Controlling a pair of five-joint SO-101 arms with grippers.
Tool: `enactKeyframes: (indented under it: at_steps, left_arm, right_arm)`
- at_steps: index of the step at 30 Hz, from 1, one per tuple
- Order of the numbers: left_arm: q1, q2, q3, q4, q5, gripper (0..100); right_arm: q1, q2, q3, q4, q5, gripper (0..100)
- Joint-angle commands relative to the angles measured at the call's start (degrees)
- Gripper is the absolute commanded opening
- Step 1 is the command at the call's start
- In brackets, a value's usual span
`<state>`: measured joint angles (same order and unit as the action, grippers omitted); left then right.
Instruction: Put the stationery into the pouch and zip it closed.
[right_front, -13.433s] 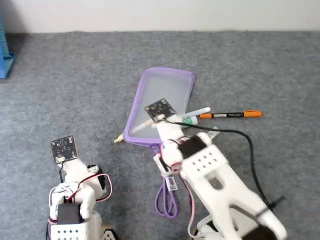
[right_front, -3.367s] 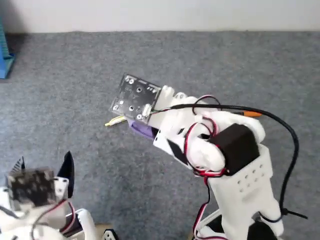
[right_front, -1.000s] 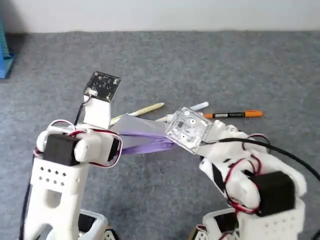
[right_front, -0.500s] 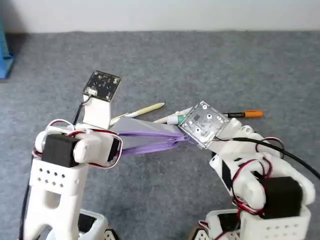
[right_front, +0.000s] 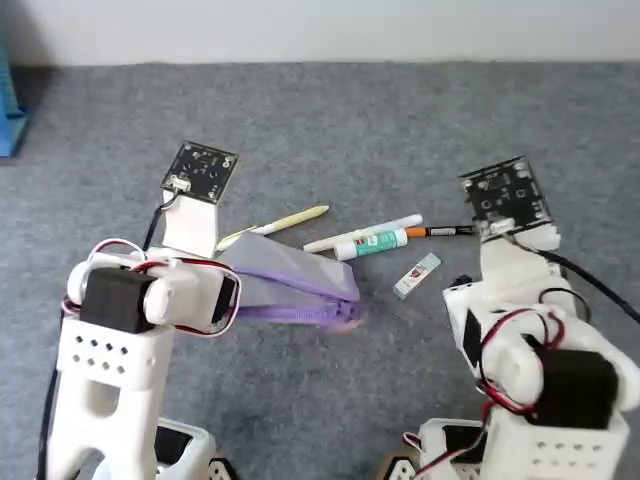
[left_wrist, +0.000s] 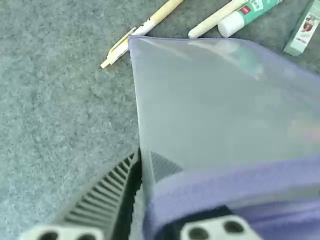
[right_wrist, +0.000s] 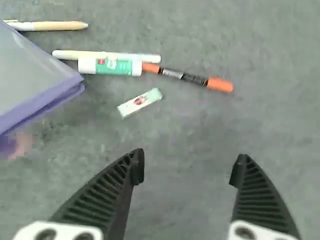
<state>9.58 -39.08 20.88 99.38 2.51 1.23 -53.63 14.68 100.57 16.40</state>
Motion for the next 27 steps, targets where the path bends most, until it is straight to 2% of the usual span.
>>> enactKeyframes:
  at_steps: [1, 9, 19, 27]
  left_arm:
    - [-0.35, 0.26, -2.86, 1.14, 0.62, 1]
    - [-0.79, 0.79, -2.51, 1.14, 0.70, 1]
    - [-21.27, 0.88, -2.51, 1.23, 2.11, 1]
    - [-27.34, 0.35, -2.51, 1.41, 2.29, 1]
  right_arm:
    - [0.57, 0.57, 3.43, 1.63, -5.45, 24.6]
    - [0.57, 0.57, 10.73, -5.23, -15.21, 24.4]
    - [0.22, 0.66, 17.67, -13.76, -16.70, 24.4]
    - [0.40, 6.37, 17.49, -13.76, -16.79, 24.3]
